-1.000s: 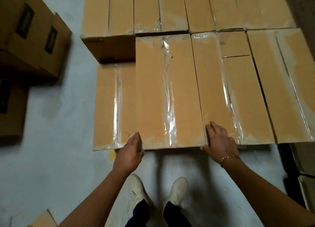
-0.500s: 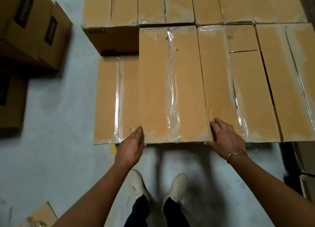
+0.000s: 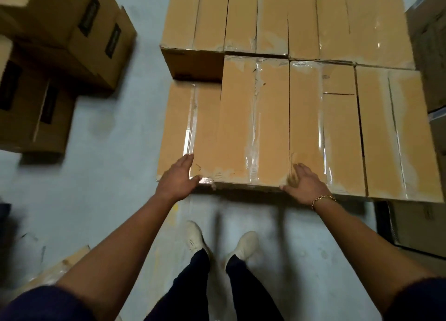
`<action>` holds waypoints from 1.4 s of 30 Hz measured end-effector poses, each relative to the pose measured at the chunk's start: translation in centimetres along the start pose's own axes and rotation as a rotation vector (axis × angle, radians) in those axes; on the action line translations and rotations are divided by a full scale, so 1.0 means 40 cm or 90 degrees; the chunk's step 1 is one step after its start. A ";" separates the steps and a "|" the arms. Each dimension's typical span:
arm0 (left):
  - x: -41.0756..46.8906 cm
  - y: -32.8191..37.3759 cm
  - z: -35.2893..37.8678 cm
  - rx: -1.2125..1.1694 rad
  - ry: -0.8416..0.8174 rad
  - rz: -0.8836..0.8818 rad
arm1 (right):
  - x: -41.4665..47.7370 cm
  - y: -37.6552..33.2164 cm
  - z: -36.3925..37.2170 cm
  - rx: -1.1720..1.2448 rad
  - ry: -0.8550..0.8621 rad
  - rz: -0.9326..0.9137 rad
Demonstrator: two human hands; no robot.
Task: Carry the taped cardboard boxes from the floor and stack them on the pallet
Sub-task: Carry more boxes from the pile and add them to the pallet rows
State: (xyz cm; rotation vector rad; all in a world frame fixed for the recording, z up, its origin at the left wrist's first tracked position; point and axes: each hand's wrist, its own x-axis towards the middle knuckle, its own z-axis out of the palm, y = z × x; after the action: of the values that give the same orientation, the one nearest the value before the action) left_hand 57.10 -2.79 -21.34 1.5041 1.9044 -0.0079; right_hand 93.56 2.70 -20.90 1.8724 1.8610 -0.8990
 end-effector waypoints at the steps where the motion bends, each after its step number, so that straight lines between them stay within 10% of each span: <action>1: -0.027 -0.005 -0.034 0.002 0.009 -0.007 | -0.025 -0.025 -0.019 0.004 0.001 -0.008; 26: -0.524 -1.000 -0.725 -0.163 0.261 -0.235 | -0.262 -1.429 0.040 0.115 -0.024 -0.321; 42: -0.214 -1.611 -1.006 -0.241 0.245 -0.333 | 0.109 -2.225 0.258 0.136 -0.165 -0.326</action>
State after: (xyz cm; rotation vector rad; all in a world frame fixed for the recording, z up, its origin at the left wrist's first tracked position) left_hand -17.91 -14.53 -12.40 0.7670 2.3924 0.4078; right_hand 4.11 6.01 -14.87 1.3060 2.1777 -1.4768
